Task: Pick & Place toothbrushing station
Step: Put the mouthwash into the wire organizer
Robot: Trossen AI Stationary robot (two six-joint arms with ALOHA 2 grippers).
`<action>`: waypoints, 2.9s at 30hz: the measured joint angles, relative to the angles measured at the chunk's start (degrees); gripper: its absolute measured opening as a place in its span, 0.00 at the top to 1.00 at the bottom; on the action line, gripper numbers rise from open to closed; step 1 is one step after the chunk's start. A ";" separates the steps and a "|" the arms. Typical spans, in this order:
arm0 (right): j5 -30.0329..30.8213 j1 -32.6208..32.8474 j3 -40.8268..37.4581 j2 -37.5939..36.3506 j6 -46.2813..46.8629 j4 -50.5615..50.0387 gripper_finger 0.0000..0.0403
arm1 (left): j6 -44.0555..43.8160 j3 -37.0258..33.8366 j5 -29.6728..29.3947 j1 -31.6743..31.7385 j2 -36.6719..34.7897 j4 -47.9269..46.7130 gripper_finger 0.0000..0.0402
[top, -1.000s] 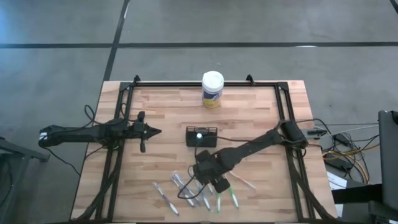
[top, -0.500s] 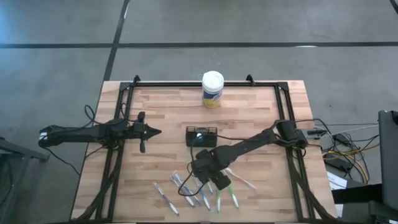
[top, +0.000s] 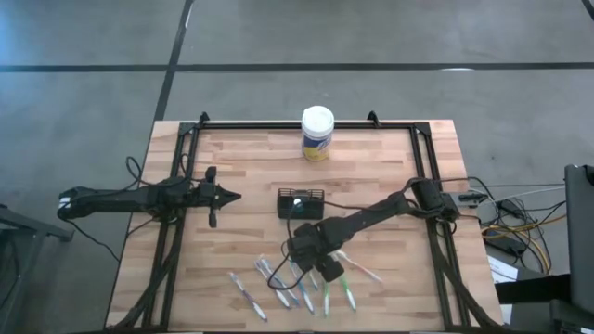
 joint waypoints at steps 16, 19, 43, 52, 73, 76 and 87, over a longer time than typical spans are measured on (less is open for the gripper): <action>-1.32 -0.85 -1.86 -0.11 2.06 1.79 0.78 | 0.05 0.00 -0.02 0.00 0.00 0.03 0.97; -1.17 -0.81 -1.58 -0.15 1.70 1.44 0.78 | 0.05 0.00 -0.02 0.00 0.00 0.03 0.97; 0.08 -2.76 -13.52 -24.82 -0.39 31.20 0.78 | -0.10 0.00 -0.04 -0.02 -0.02 -0.03 0.97; 0.00 -8.17 -38.19 -38.25 4.33 66.88 0.78 | -0.08 0.00 0.14 -0.04 -0.04 -0.12 0.97; 19.60 -14.22 -52.25 -21.49 17.79 110.87 0.78 | -0.10 0.00 0.15 -0.07 -0.02 0.01 0.97; 25.14 -12.69 -50.65 -19.57 17.70 110.92 0.78 | -0.64 0.00 0.16 -0.07 -0.02 0.01 0.97; 45.09 -6.46 -48.24 -19.04 15.32 109.58 0.78 | -0.95 0.00 0.20 -0.07 -0.04 -0.32 0.97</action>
